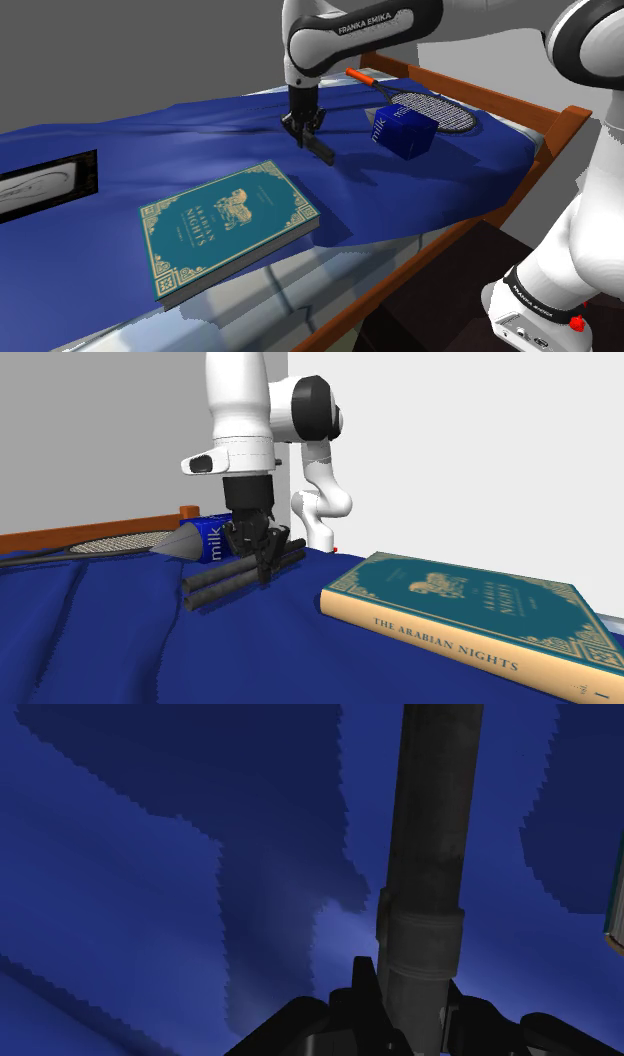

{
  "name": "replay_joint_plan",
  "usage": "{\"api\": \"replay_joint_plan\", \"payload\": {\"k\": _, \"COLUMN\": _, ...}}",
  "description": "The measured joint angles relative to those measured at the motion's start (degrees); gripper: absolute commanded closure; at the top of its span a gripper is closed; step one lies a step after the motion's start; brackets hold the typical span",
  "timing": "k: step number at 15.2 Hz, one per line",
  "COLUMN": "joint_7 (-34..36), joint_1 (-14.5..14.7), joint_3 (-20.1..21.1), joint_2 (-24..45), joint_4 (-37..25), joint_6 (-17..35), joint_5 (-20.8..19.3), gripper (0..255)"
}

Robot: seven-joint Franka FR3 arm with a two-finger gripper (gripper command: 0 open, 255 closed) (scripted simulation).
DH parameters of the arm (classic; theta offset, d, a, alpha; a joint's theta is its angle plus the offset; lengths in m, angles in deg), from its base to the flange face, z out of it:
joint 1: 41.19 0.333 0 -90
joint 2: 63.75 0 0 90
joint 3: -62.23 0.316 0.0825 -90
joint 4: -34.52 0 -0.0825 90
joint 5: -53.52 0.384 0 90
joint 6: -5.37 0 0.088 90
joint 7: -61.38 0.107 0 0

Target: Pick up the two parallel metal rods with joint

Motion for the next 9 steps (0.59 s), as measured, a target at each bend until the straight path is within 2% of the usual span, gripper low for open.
{"api": "replay_joint_plan", "payload": {"k": 9, "joint_7": 0.2, "joint_1": 0.1, "joint_3": 0.1, "joint_2": -0.5, "joint_4": -5.9, "joint_6": -6.4, "joint_5": 0.1, "gripper": 255}}
